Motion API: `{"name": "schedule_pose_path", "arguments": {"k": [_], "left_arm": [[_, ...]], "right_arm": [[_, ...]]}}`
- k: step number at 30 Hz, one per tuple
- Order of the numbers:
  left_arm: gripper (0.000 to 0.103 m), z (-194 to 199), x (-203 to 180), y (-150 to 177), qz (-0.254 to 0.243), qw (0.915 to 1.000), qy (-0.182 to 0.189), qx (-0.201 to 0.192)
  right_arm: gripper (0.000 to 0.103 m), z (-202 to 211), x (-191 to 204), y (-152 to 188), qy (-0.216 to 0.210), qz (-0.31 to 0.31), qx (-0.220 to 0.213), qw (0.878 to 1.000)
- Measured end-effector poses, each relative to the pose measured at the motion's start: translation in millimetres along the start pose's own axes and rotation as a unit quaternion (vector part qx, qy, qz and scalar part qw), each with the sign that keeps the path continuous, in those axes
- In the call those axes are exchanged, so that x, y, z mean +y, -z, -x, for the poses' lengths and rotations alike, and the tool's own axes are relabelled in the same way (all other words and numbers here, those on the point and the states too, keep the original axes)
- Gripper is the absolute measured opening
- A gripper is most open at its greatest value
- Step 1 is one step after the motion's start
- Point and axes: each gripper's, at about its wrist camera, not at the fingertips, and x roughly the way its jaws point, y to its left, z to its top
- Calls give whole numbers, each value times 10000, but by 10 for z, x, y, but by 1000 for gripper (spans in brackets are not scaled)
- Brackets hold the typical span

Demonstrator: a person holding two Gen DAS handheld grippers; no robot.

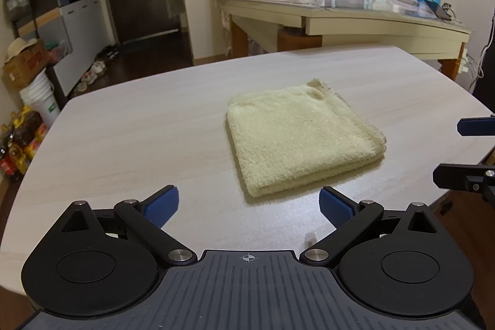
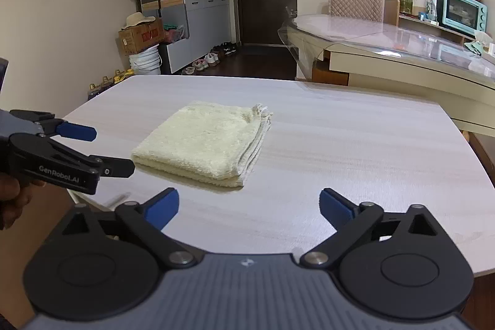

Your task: Fold towel

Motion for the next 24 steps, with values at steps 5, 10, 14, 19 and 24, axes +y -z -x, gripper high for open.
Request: {"name": "schedule_pose_path", "arguments": {"k": [5,10,14,19,24], "left_arm": [[102,53,-25,47,61,10000,45,-20],[103,49,3,78,200,9998,76,-19],[103,49,30,91,308,9995,79,-14],[103,84,50,98,423,9990,86,-88],[103,121,50,95,479,9987,47,-143]], "right_arm": [[102,36,58,-9,-43,40,17,10000],[102,12,117,-39,-14,76,69,9999],[103,8,135,-38,24,58,130,9999],[103,23,130,-37,37,4,148,9999],[103,42,112,-39,49,-68,139,9999]]}}
